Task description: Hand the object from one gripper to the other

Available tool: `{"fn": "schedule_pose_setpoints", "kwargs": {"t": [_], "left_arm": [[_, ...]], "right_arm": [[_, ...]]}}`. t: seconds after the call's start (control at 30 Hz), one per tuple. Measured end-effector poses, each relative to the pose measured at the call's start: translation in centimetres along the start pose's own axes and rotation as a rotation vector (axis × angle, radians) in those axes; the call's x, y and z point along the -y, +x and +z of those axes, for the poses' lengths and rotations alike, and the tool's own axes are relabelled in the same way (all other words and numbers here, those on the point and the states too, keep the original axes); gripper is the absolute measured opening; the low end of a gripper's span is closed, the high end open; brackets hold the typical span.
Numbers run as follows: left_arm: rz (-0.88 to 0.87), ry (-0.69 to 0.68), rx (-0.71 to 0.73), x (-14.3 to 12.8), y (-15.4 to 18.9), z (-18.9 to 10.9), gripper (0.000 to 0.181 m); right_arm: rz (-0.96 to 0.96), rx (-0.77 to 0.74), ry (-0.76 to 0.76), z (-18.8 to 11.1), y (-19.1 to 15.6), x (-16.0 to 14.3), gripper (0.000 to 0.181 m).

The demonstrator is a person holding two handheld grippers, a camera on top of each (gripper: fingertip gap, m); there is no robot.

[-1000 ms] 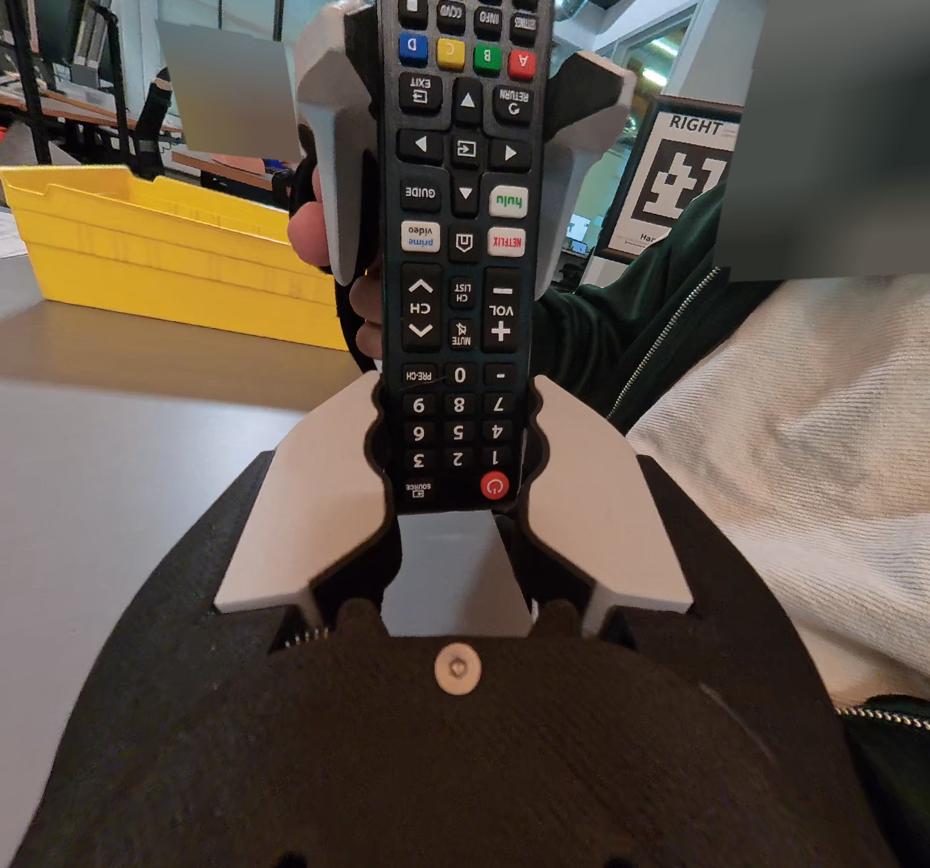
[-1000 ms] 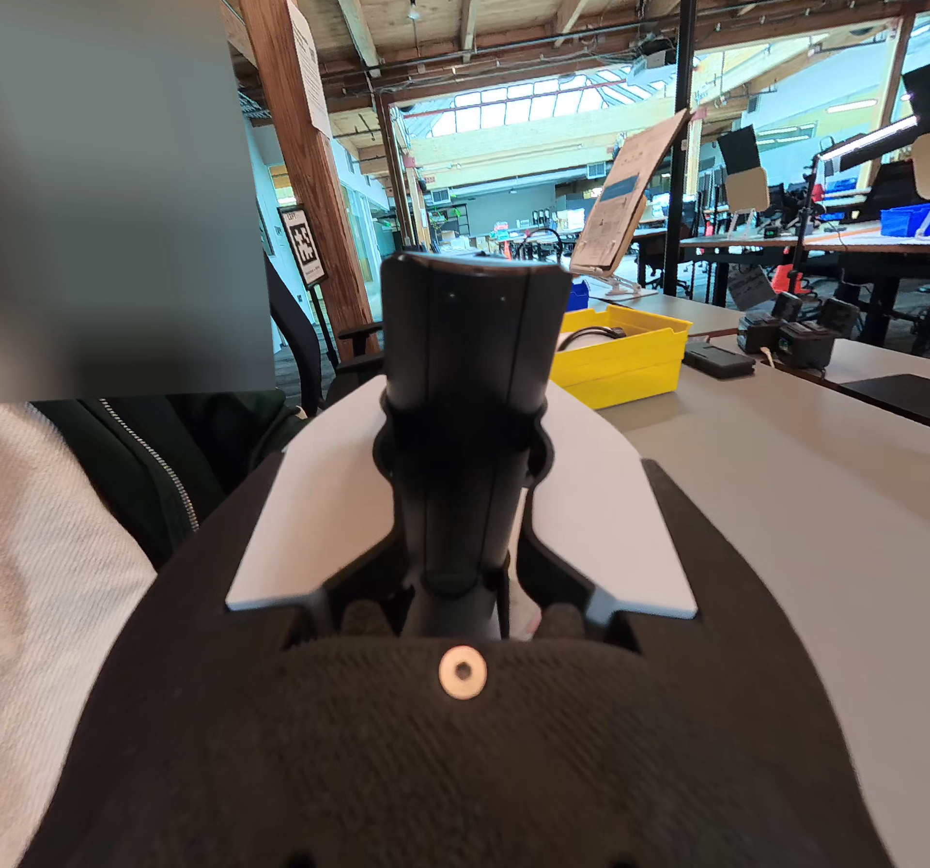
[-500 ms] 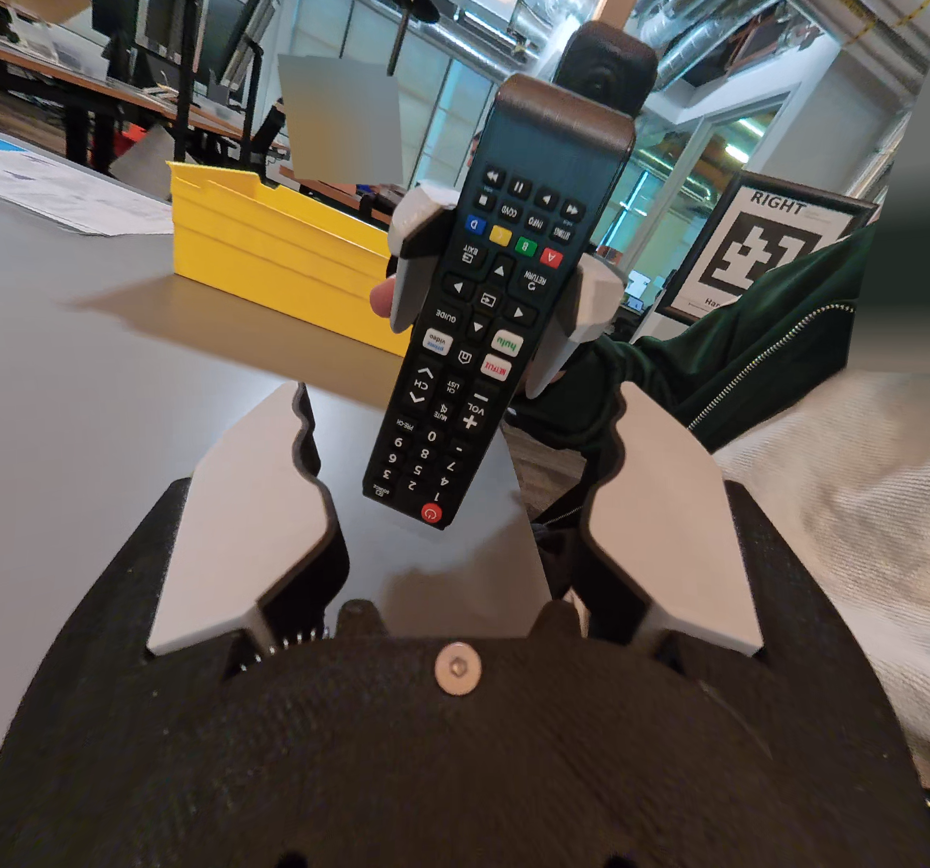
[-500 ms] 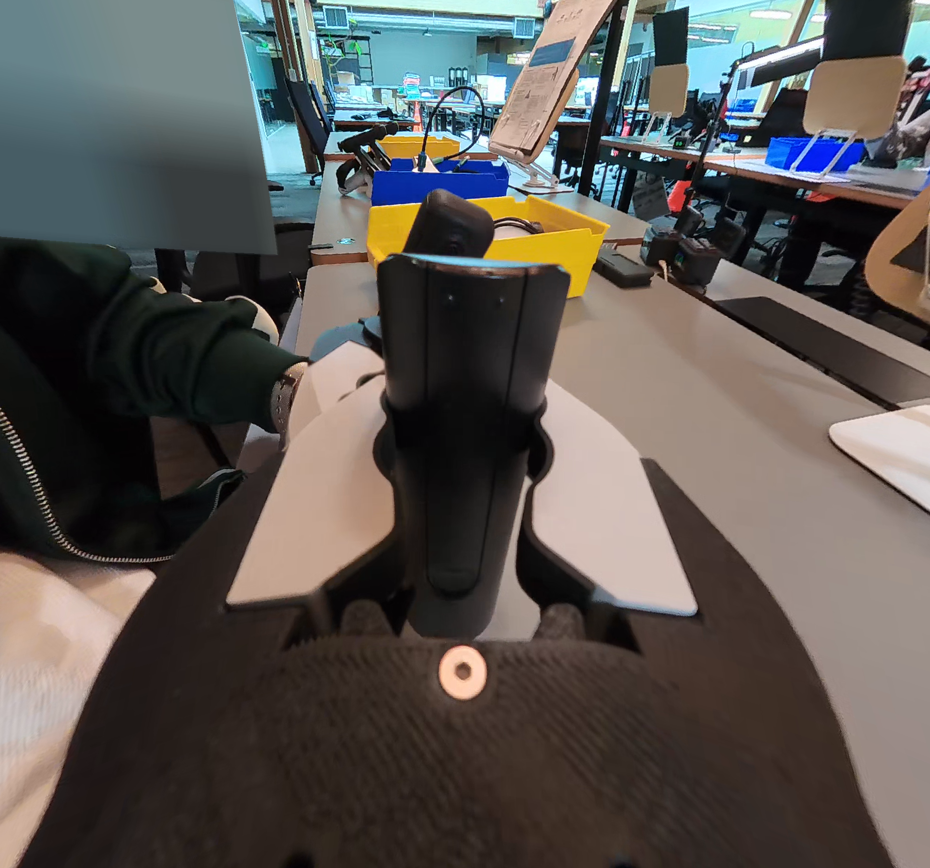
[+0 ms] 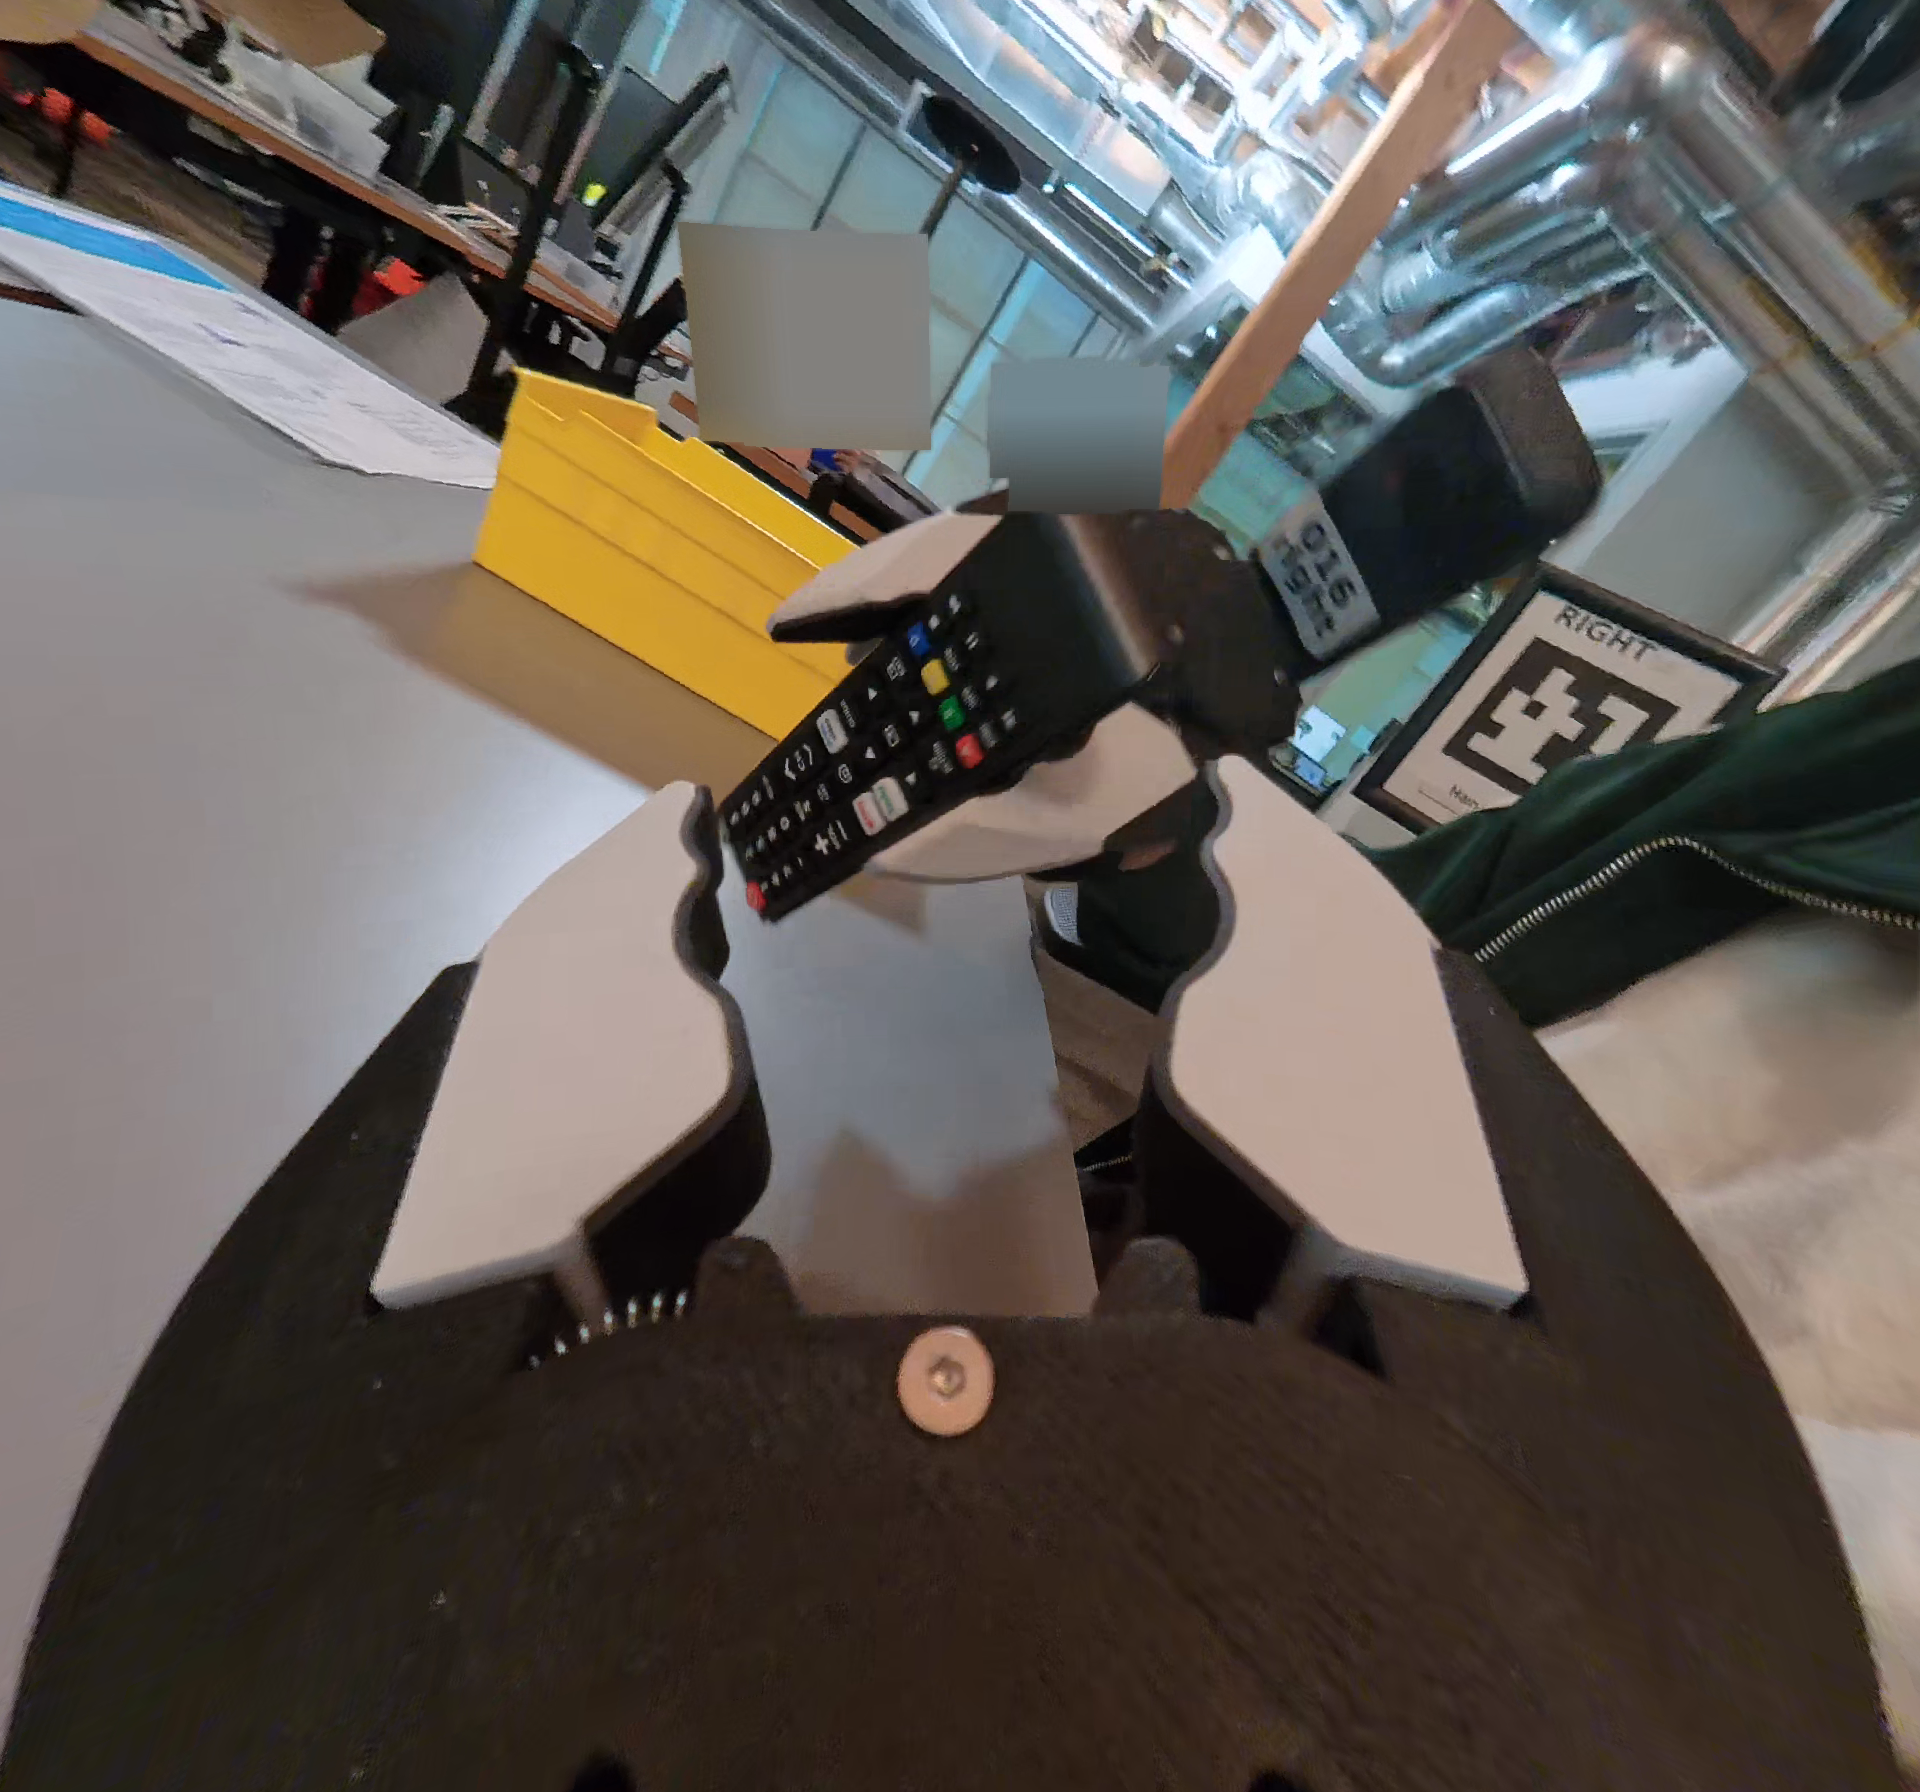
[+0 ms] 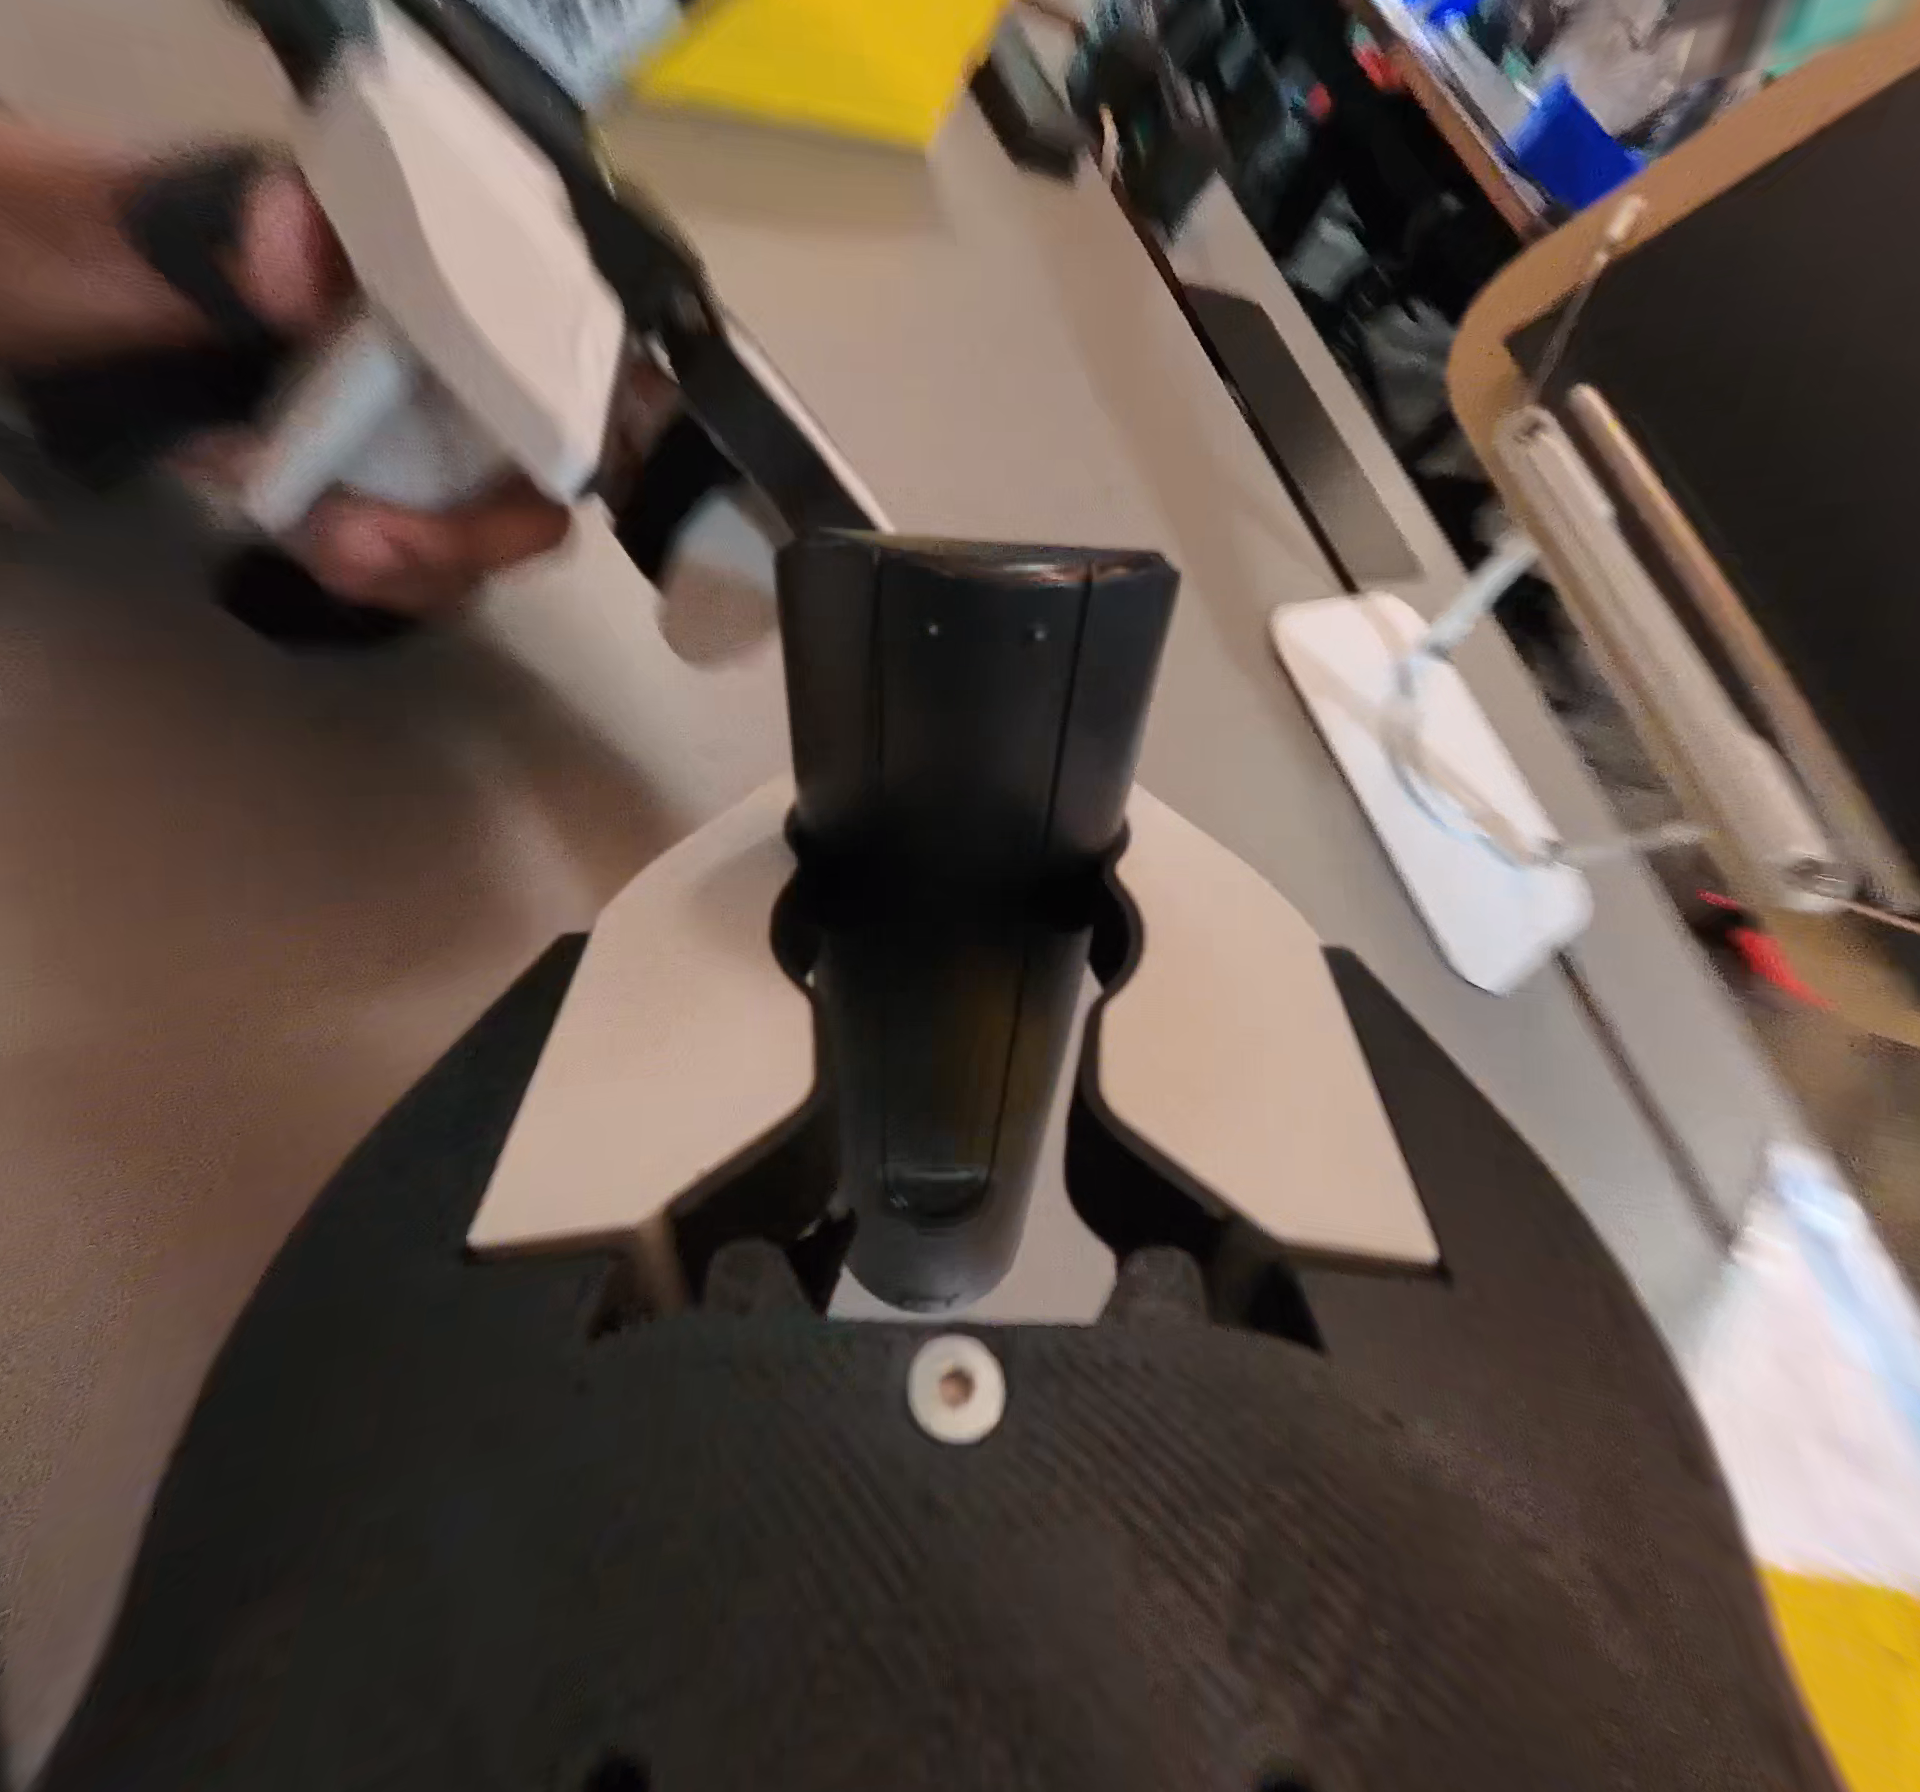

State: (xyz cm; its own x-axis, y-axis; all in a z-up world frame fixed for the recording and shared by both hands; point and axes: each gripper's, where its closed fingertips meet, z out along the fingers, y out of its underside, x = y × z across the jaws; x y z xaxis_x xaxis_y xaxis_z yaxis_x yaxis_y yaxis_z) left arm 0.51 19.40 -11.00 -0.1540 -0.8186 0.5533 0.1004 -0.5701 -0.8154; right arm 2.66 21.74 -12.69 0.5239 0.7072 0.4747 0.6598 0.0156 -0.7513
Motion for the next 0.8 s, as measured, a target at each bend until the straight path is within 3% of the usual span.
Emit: {"fn": "schedule_pose_setpoints", "kwargs": {"t": [0.13, 0.37, 0.57, 0.8], "left_arm": [[0.010, -0.078, 0.080, -0.6, -0.2, 0.3, 0.076], [0.060, -0.331, 0.278, -4.9, -1.9, 1.2, 0.054], [0.095, -0.355, 0.309, -5.6, -1.7, 1.6, 0.026], [0.093, -0.337, 0.295, -5.3, -1.4, 1.7, 0.026]], "right_arm": [[-0.287, -0.168, -0.242, 0.8, 0.4, -2.4, 0.051], [-0.609, -0.239, -0.421, 2.1, -1.7, -3.4, 0.051], [-0.616, -0.242, -0.525, 2.2, -2.8, -3.7, 0.051], [-0.580, -0.260, -0.559, 1.9, -2.7, -3.6, 0.054]]}}
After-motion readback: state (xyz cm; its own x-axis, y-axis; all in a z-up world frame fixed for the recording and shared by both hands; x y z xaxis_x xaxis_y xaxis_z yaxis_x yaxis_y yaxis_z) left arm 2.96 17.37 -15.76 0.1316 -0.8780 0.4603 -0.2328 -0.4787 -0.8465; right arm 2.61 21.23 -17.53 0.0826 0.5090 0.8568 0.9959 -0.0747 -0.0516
